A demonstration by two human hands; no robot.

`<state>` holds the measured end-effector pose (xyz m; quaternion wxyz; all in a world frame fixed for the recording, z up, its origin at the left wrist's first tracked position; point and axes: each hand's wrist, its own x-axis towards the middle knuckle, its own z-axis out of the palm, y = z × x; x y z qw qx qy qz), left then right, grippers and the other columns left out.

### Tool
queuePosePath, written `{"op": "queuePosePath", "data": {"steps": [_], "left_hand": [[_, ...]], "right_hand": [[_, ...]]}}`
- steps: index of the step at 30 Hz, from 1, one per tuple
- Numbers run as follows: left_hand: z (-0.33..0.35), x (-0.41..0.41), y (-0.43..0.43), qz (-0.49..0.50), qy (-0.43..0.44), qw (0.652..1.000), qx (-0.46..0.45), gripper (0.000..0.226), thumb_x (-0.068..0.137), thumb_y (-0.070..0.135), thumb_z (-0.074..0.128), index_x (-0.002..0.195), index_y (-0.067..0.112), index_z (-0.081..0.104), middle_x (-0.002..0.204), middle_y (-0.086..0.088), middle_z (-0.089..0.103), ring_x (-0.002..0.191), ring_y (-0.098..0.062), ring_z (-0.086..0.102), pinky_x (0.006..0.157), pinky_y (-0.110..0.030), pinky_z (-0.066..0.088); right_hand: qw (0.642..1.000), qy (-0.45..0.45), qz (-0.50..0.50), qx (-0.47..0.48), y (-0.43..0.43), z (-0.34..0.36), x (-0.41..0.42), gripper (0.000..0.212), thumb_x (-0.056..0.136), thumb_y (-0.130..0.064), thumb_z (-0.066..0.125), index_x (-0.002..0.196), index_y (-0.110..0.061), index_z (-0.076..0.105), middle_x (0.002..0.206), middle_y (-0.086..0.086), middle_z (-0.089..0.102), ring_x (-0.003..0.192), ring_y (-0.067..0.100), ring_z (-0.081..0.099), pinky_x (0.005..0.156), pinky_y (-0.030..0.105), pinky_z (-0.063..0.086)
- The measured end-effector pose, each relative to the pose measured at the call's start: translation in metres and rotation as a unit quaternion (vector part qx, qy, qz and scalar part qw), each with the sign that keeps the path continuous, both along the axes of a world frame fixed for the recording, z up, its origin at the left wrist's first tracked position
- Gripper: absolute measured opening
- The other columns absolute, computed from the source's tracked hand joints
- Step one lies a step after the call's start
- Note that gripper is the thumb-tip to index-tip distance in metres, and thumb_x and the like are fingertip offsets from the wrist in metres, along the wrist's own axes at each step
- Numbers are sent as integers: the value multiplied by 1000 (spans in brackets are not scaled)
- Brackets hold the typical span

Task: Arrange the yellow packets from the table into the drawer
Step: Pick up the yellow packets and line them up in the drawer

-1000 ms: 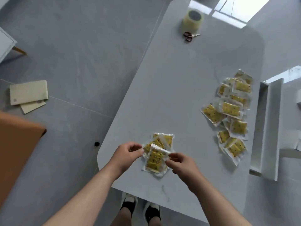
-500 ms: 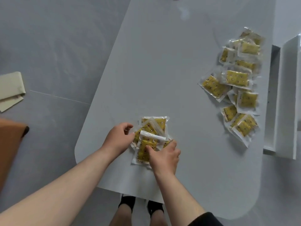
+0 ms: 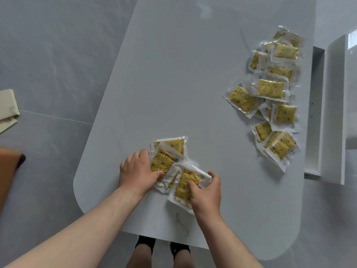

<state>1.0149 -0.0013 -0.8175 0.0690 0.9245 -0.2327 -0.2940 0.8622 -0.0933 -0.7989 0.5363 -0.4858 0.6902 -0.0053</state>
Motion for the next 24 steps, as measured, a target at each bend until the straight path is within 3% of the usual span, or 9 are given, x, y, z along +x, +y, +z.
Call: {"op": "queuePosePath", "data": {"steps": [2,6,11,15,18,20,22,24], "left_hand": [[-3,-1,0,12,7,1000,-2,53,69,58,76,102,25,50,99,6,57,95,-20,54,84,-35,43],[-2,-2,-1,43,38,998,-6,43,70,51,77,93,22,54,93,3,56,90,-20,54,77,-34,44],[8,-4,6,140,127,980,-61,30,76,31,76,79,23,47,78,5,58,73,-20,57,56,-29,37],[15,-8,22,197,165,960,-111,22,78,19,77,73,26,57,75,9,65,71,-13,63,61,-27,46],[16,-14,39,271,194,933,-137,14,78,13,78,80,22,67,79,3,72,75,-16,69,71,-33,55],[14,-17,50,308,208,917,-145,12,79,10,78,83,18,71,79,1,74,76,-17,71,73,-34,57],[12,-20,57,333,218,905,-149,12,78,7,78,81,17,71,78,0,75,75,-18,72,73,-35,58],[11,-22,61,353,220,896,-156,14,78,4,77,78,17,71,75,1,75,72,-16,72,67,-29,56]], "right_hand": [[999,-23,-21,4,-7,4,-8,51,82,-12,77,122,-23,47,102,-2,65,86,14,69,79,35,60],[997,-67,-44,6,-30,12,-20,9,84,-4,74,88,-11,70,83,7,76,76,22,75,75,43,62],[994,-108,-28,11,-66,21,-17,8,87,0,68,88,-8,70,84,12,74,76,27,73,64,35,62],[984,-96,143,-52,-91,23,6,14,84,0,70,76,-12,69,72,3,68,66,14,65,63,32,57],[930,-71,346,-102,-105,17,42,11,82,-6,69,75,-1,63,65,3,54,61,12,48,57,29,43],[881,-54,460,-103,-108,13,72,10,86,-12,66,78,-7,64,70,4,58,65,17,51,59,31,45],[827,-35,549,-113,-105,9,98,5,89,-15,64,86,-17,68,81,2,65,77,22,60,69,35,51],[769,-22,627,-125,-100,4,118,19,90,-15,62,107,-18,70,102,3,69,96,25,62,83,35,52]]}}
